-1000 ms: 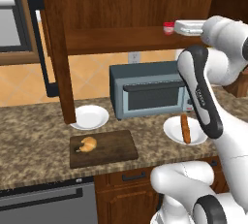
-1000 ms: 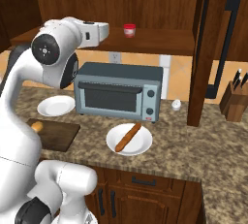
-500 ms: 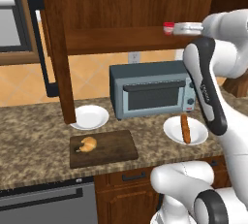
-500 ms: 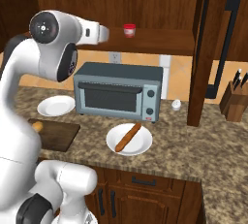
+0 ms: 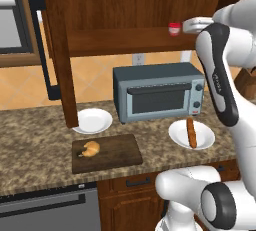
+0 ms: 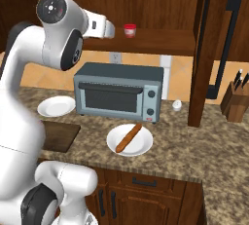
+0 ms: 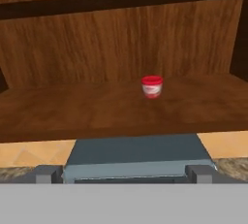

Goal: From the different types of pastries on the counter, select a croissant and place it on the cutting board. Then retrieve a jar of jam from the cabinet and place it alongside the croissant on the cutting board.

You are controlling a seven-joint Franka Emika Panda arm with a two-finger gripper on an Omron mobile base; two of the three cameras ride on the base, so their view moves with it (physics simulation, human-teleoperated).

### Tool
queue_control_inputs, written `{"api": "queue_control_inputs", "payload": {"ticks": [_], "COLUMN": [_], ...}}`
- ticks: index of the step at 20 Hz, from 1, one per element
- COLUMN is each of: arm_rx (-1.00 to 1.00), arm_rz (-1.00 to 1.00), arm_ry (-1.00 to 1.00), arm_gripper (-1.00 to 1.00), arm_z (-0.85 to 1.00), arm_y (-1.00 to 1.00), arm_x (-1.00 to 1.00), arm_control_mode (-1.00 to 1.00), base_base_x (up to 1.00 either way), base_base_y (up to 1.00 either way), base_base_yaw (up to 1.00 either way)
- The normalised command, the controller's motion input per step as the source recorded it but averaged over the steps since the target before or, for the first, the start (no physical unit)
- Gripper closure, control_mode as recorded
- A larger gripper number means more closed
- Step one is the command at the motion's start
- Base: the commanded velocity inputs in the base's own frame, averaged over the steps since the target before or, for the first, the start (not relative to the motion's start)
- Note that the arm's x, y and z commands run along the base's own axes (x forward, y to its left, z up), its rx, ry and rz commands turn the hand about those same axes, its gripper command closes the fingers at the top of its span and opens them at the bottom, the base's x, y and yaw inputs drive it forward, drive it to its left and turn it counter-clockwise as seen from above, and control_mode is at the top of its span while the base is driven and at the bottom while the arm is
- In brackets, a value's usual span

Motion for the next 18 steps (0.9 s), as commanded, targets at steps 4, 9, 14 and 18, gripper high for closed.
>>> {"api": "queue_control_inputs", "payload": {"ticks": [4,9,14,18], "arm_rx": [-0.01,0.00,-0.01,0.00], "arm_rz": [0.00,0.00,0.00,0.00], "arm_ry": [-0.01,0.00,-0.01,0.00], "arm_gripper": [-1.00,-1.00,-1.00,-1.00], "arm_z": [-0.02,-0.04,-0.21,-0.04], "arm_y": [-0.27,-0.10,-0.03,-0.02], "arm_x": [0.21,0.21,0.61,0.12], "arm_control_mode": [-1.00,-1.00,-1.00,-1.00], "base_base_x": [0.00,0.00,0.00,0.00], "base_base_y": [0.00,0.00,0.00,0.00], "base_base_yaw": [0.00,0.00,0.00,0.00]}}
